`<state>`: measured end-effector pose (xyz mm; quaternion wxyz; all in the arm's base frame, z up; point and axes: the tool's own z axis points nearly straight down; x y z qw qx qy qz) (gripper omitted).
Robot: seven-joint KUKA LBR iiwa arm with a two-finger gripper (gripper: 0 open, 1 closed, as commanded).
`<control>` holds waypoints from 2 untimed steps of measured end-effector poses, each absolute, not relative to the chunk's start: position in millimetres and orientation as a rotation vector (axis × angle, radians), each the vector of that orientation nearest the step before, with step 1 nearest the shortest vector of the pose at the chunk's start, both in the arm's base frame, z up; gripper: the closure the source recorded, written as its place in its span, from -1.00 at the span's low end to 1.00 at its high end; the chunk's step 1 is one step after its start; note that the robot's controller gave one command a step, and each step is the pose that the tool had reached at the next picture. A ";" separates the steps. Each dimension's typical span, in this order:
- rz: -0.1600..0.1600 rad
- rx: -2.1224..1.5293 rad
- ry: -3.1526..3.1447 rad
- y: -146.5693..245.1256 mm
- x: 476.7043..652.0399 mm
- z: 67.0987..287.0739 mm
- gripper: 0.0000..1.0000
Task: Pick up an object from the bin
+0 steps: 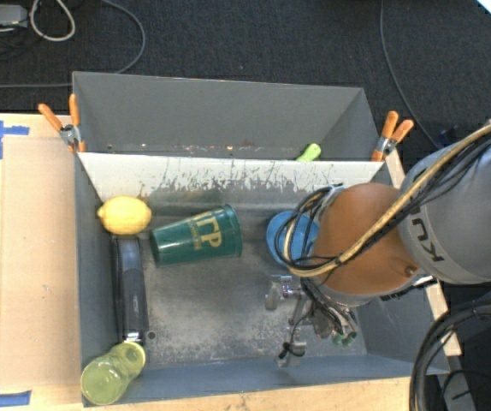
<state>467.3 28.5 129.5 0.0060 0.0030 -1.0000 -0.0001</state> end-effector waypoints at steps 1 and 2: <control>-0.001 0.006 -3.138 28.3 469.2 133.7 -1.00; 0.001 0.127 -3.135 -103.3 553.9 68.3 -1.00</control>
Offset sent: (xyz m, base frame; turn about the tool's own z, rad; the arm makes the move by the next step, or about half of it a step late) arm 0.0849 -0.1292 -0.0595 -0.0783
